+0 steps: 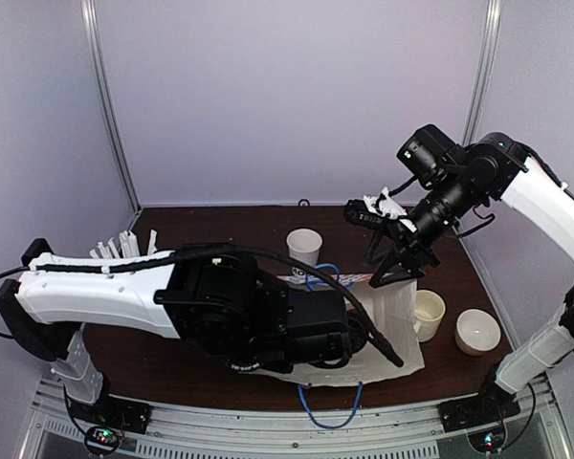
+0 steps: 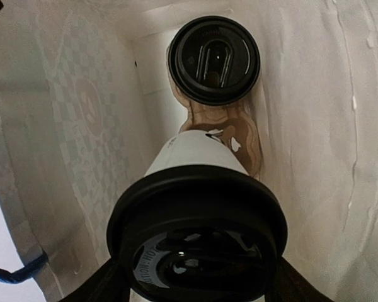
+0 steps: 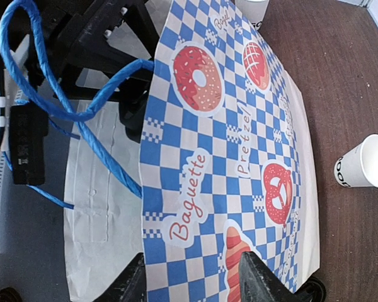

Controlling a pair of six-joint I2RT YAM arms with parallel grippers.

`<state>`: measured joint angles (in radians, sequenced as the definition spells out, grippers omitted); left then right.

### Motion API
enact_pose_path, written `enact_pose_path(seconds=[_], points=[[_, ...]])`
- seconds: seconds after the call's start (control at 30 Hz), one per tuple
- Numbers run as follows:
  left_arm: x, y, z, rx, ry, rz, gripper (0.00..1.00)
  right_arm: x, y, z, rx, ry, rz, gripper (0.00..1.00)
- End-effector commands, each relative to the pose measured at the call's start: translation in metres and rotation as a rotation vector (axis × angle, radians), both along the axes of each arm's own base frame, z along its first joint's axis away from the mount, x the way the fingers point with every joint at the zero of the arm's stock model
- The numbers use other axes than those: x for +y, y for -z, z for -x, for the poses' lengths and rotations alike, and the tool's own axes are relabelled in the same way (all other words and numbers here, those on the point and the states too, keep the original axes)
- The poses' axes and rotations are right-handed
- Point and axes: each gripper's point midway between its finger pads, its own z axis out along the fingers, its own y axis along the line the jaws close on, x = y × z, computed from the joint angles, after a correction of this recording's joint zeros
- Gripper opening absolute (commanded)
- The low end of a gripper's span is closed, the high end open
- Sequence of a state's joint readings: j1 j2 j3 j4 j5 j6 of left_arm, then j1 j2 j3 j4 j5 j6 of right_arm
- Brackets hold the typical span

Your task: Pack the takeout coffee

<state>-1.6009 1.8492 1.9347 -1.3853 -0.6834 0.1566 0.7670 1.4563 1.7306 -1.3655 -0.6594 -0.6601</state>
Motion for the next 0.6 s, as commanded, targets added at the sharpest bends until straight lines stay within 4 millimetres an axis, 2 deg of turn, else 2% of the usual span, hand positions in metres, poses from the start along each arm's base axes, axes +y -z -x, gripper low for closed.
enact_pose_path(seconds=[0.0, 0.2, 0.3, 0.37, 0.5, 0.57], points=[[0.004, 0.003, -0.009, -0.088, 0.01, -0.061, 0.61, -0.001, -0.005, 0.014, 0.057, -0.044, -0.024, 0.51], [-0.002, 0.011, -0.016, -0.157, 0.045, -0.109, 0.61, 0.0, -0.014, 0.008, 0.04, -0.024, -0.042, 0.54], [-0.002, 0.016, -0.016, -0.161, 0.055, -0.11, 0.61, 0.001, -0.012, 0.01, 0.059, -0.037, -0.034, 0.56], [-0.003, 0.017, -0.016, -0.154, 0.053, -0.101, 0.61, 0.001, -0.009, 0.012, 0.07, -0.054, -0.029, 0.61], [-0.003, 0.015, -0.016, -0.142, 0.045, -0.077, 0.61, 0.003, -0.005, 0.009, 0.012, -0.084, 0.009, 0.63], [-0.001, 0.014, -0.018, -0.132, 0.037, -0.069, 0.61, 0.003, -0.01, 0.019, 0.003, -0.142, 0.003, 0.63]])
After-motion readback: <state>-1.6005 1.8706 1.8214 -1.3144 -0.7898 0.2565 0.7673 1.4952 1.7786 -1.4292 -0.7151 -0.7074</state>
